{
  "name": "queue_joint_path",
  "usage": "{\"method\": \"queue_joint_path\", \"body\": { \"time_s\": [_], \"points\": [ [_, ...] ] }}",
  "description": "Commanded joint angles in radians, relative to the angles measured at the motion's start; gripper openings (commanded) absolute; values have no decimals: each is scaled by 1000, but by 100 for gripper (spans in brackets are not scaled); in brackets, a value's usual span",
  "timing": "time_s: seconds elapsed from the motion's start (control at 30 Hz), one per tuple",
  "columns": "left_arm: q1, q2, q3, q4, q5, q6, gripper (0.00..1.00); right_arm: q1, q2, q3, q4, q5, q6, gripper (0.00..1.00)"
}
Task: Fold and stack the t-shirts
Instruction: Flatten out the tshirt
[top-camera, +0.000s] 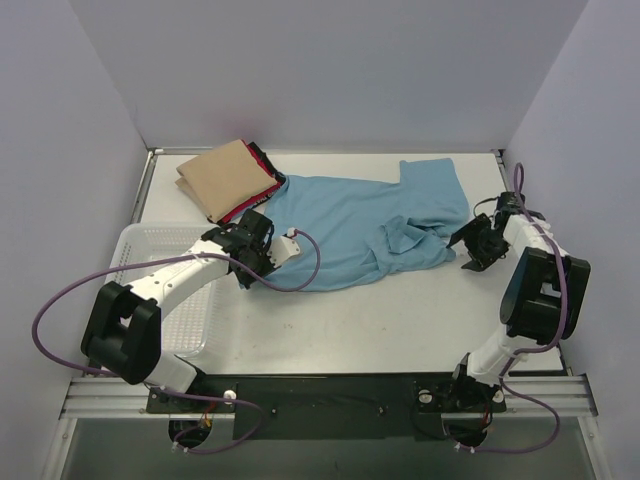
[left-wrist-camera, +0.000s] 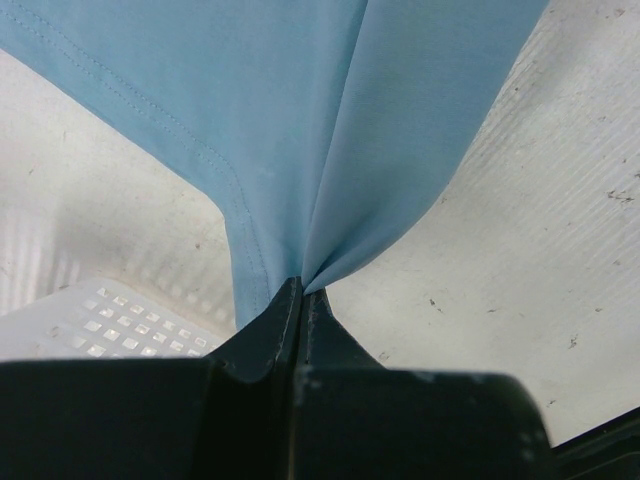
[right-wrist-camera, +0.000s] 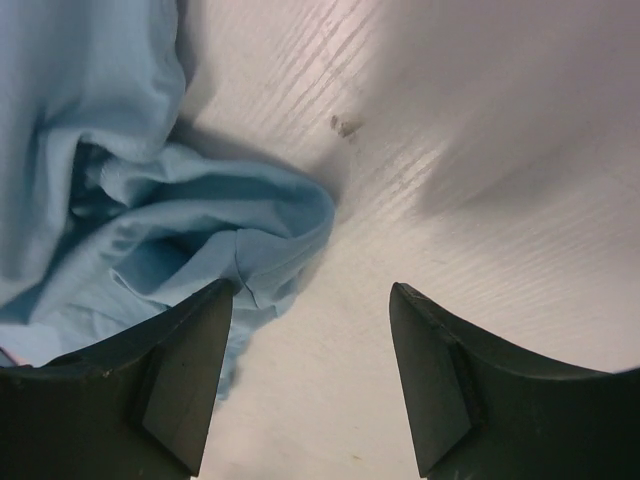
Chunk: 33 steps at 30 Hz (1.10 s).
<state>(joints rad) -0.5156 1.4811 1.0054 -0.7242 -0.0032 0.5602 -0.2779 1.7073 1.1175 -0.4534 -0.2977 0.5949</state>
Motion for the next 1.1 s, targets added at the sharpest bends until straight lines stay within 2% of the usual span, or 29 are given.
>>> {"method": "queue_joint_path", "body": {
  "time_s": [0.0, 0.13, 0.47, 0.53, 0.6, 0.63, 0.77, 0.87, 0.93, 1.07],
  "points": [
    [2, -35, 27, 6, 2, -14, 0, -12, -83, -88, 132, -11, 312, 60],
    [2, -33, 33, 3, -9, -14, 0, -10, -69, -125, 179, -11, 437, 61],
    [2, -33, 39, -9, -21, -9, 0, -17, 47, -78, 220, -6, 468, 60],
    [3, -33, 41, -9, -24, -6, 0, -11, 74, -61, 223, -35, 470, 54],
    [6, -33, 50, -11, -29, -9, 0, -10, 81, -67, 236, -57, 464, 21],
    [9, -31, 55, -8, -46, -14, 0, -15, 65, -73, 234, -61, 445, 0],
    [51, -35, 139, -7, -141, -23, 0, -58, -120, -56, 132, 35, 318, 0],
    [92, -24, 308, -93, -133, -11, 0, -86, -250, 83, -48, 159, 168, 0],
    [92, -13, 417, -168, -115, -3, 0, -104, -340, 161, -115, 183, 73, 0],
    [91, 5, 645, -262, -124, -5, 0, -136, -529, 302, -177, 178, -6, 0]
  ]
}}
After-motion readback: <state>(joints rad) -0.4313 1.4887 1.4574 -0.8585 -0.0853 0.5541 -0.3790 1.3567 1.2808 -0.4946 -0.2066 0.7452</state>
